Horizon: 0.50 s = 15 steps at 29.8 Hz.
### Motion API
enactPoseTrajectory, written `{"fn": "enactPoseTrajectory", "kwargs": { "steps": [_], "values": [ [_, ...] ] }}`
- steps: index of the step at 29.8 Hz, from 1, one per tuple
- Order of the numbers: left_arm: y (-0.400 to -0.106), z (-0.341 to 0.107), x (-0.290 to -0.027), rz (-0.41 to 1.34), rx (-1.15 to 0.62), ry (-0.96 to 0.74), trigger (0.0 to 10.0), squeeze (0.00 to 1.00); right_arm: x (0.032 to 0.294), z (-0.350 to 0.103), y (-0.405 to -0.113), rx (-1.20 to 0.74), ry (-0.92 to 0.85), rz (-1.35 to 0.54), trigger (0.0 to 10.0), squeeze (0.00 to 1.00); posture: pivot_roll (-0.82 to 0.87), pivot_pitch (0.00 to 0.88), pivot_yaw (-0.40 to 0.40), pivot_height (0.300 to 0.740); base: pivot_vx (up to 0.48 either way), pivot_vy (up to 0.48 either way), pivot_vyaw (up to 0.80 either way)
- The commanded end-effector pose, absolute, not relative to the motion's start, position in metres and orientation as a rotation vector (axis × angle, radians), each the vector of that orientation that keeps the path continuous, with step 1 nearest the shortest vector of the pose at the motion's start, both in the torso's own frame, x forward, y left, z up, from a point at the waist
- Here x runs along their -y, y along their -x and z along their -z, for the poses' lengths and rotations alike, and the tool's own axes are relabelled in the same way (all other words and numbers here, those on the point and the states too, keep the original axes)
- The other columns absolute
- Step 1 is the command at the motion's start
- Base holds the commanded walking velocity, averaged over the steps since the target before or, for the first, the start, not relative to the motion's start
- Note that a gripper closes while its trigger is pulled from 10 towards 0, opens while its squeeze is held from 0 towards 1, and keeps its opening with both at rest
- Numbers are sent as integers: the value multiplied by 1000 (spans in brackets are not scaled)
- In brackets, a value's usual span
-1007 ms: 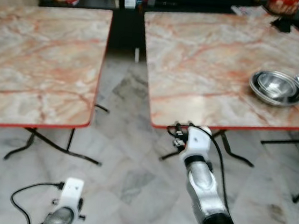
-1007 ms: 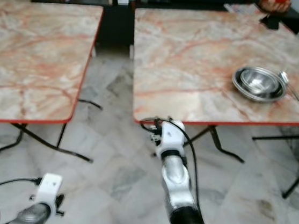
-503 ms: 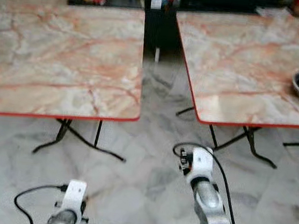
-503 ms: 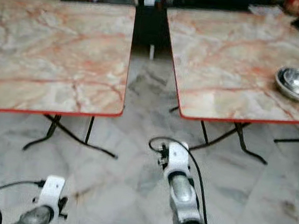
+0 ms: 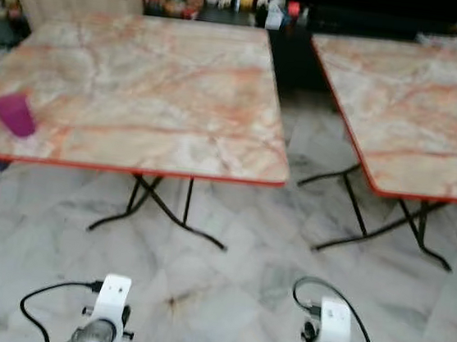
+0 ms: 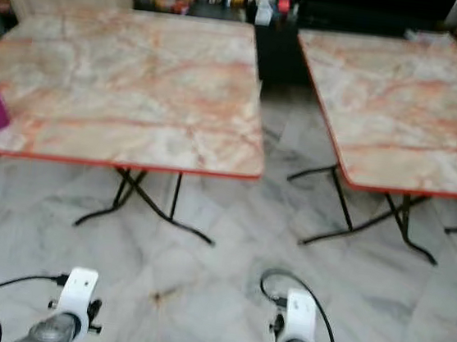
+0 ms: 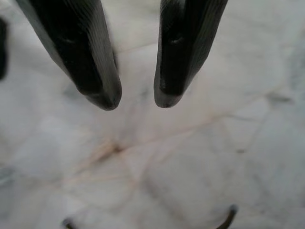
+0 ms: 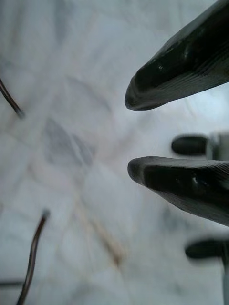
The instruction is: Setting the table
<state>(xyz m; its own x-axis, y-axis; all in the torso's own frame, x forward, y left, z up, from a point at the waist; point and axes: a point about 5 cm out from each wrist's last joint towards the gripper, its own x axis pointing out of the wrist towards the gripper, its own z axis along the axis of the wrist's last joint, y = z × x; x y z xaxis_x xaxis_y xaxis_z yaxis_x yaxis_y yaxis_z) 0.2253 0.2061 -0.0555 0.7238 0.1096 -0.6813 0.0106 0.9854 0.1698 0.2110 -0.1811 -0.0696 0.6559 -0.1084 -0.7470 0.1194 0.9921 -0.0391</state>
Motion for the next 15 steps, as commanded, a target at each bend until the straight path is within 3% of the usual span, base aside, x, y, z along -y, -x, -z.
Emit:
{"fn": "enactPoseTrajectory", "kwargs": {
  "steps": [1,9,15],
  "values": [
    [-227,55,-202,-49,-756,-159,10000,0,188,76,-198,-893,-36,156,10000,0,63,54,4,740,0,375,0],
    [-229,53,-204,-45,-752,-167,10000,0,189,77,-196,-887,-40,150,10000,0,61,47,9,740,0,374,0],
    [-230,53,-204,-47,-751,-167,10000,0,187,73,-203,-858,-39,144,10000,0,60,55,10,740,0,375,713]
  ]
}}
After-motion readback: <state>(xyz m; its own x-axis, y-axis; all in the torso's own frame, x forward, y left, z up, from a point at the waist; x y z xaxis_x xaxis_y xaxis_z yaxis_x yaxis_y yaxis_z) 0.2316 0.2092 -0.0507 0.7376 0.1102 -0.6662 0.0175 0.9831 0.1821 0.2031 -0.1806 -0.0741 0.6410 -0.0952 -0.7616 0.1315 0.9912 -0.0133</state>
